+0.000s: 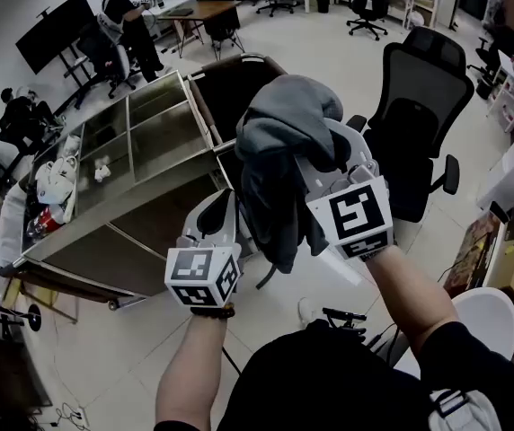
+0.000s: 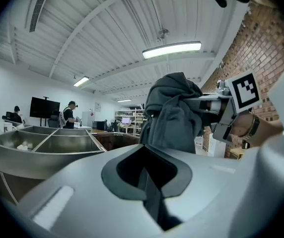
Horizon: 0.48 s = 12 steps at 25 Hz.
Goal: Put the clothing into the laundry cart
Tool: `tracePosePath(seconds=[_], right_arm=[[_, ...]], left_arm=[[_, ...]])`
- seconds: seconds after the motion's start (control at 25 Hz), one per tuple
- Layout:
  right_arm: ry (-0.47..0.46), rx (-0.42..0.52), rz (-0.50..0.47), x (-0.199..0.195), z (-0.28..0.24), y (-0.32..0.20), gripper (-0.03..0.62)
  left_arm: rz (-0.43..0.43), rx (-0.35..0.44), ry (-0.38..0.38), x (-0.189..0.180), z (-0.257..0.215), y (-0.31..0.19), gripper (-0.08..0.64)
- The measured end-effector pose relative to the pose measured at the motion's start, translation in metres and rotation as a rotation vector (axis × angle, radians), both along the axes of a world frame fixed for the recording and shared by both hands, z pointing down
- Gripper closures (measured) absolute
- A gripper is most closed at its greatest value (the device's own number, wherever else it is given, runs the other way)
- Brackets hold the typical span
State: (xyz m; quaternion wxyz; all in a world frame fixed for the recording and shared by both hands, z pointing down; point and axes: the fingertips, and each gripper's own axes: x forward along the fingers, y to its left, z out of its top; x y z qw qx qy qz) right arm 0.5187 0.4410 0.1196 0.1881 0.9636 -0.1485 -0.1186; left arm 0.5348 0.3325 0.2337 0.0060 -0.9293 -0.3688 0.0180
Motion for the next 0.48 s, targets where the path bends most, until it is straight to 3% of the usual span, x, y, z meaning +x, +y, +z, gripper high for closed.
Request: tracePosePath(seconds=[0.48], right_arm=[[0.068, 0.027, -0.028, 0.084, -0.065, 0.034, 0.474]], left_arm=[[-0.047, 0.011, 0.016, 0.054, -0.011, 0.026, 0.558]])
